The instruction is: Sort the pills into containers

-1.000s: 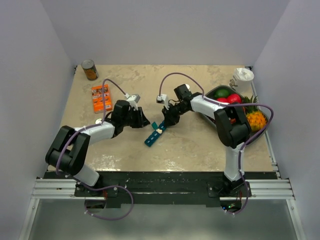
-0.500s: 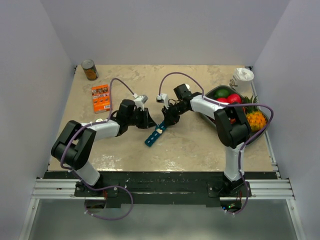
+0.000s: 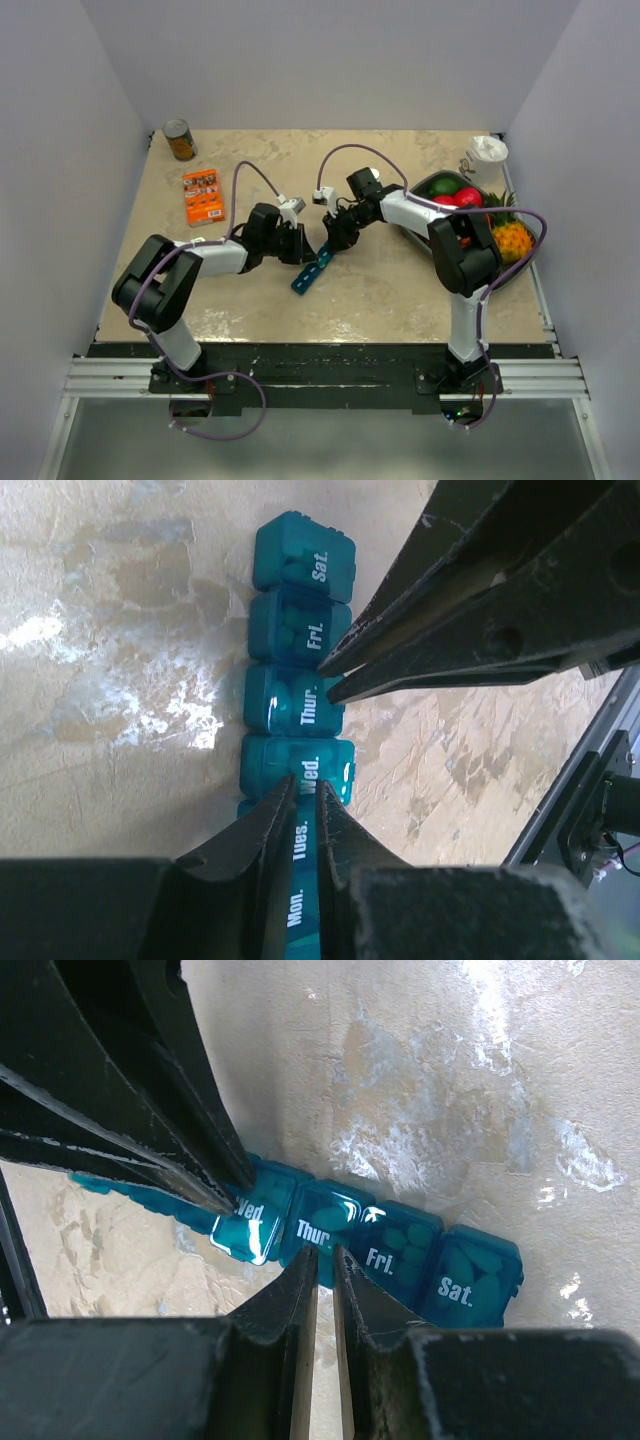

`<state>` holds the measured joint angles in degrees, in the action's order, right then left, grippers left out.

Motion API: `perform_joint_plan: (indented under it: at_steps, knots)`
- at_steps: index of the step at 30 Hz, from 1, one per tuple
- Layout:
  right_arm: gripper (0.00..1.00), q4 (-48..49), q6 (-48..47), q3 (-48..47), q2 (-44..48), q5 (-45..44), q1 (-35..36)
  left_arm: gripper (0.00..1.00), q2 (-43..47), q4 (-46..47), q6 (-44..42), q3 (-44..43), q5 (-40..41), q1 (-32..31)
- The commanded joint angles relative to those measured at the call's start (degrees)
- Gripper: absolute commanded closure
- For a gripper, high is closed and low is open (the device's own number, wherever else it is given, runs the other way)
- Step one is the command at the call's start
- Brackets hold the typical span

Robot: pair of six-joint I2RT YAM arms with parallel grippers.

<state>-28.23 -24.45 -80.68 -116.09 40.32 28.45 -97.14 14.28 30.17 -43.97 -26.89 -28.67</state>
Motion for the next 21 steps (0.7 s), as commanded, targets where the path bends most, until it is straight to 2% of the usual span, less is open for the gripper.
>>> perform_joint_plan:
  at_steps: [1, 10, 21]
  knots:
    - [0.84, 0.54, 0.37, -1.76, -0.45, -1.56, 0.12, 0.82, -2.17, -2.84, -2.84, -3.23, 0.78, -1.13]
    - [0.84, -0.42, -0.25, -2.20, -0.01, -0.50, 0.38, 0.83, -4.37, -8.48, -4.69, -6.83, 5.36, -2.10]
    - [0.82, -3.15, -3.41, -3.34, 3.41, 4.33, 0.38, 0.80, 4.85, -6.38, -3.28, -5.78, 8.08, -2.10]
